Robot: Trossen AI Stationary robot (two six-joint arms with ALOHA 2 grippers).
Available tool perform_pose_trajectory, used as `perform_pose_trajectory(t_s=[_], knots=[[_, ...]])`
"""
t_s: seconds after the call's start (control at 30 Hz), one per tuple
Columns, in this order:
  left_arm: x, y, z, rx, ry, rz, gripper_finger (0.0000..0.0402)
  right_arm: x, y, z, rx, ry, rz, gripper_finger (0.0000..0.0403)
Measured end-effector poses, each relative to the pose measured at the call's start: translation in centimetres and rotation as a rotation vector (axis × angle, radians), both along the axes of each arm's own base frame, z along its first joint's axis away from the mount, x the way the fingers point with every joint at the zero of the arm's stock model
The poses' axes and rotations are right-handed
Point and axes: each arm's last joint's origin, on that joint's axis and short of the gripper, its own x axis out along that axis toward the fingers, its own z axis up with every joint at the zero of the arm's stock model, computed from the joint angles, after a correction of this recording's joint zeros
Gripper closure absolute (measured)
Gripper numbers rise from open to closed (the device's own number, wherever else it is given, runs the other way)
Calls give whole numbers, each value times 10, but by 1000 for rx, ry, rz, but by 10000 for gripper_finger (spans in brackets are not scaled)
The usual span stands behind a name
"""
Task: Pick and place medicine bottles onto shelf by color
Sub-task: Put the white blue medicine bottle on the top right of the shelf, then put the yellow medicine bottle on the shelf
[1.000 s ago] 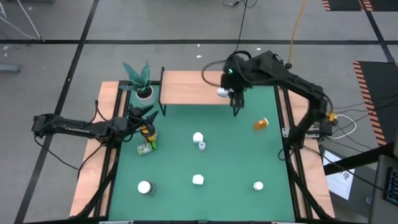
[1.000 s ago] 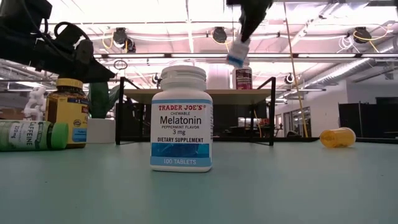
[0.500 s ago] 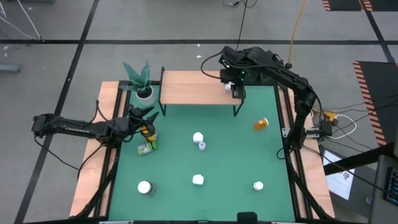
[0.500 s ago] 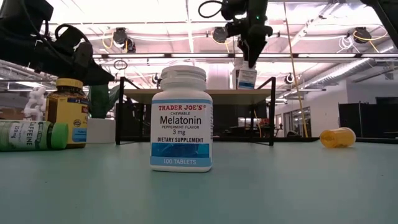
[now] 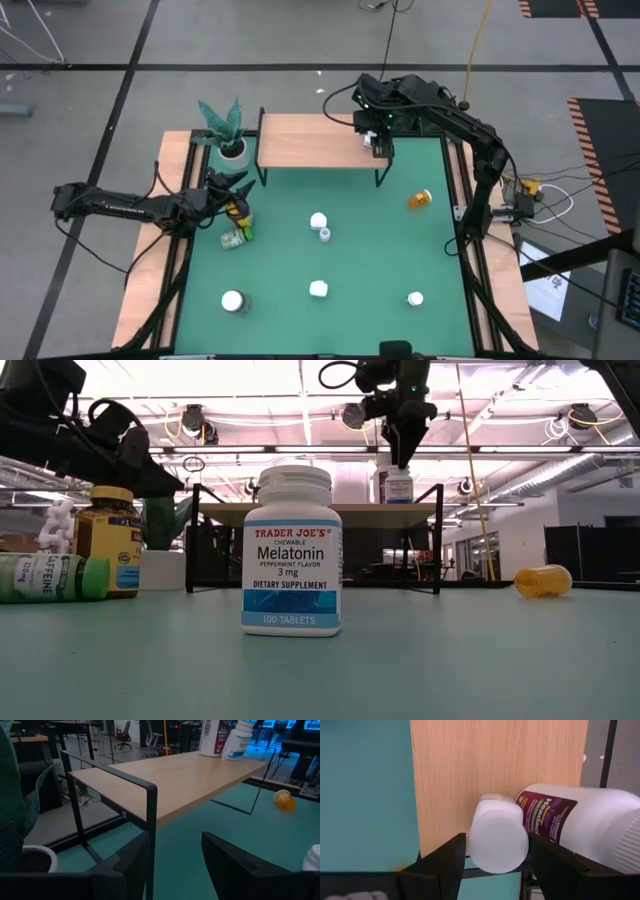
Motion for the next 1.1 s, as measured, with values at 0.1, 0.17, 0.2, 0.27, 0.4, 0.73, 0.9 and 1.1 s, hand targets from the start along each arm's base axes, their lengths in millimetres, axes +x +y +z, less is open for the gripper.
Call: perform_pose_trajectory(t_s=[0.1,0.17,0.2,0.27,0.4,0.73,0.9,1.1], knots=[[0,0,0,3,2,0,218,1,-1,0,-8,-12,3,196],[0,0,0,3,3,0,218,1,-1,0,-10,-15,3,195],[0,0,0,3,2,0,218,1,-1,0,-9,-13,3,195],[0,0,0,3,3,0,218,1,-1,1,-18,-8,-1,195],[0,0,0,3,3,0,218,-3,-1,5,-104,27,-54,195],[0,0,0,3,2,0,218,-35,35,53,-185,-118,-109,195],[0,0,-1,-1,7,-9,218,-58,66,71,-68,-236,-290,195],[0,0,-1,-14,5,-10,218,-70,108,49,10,-322,-356,195]])
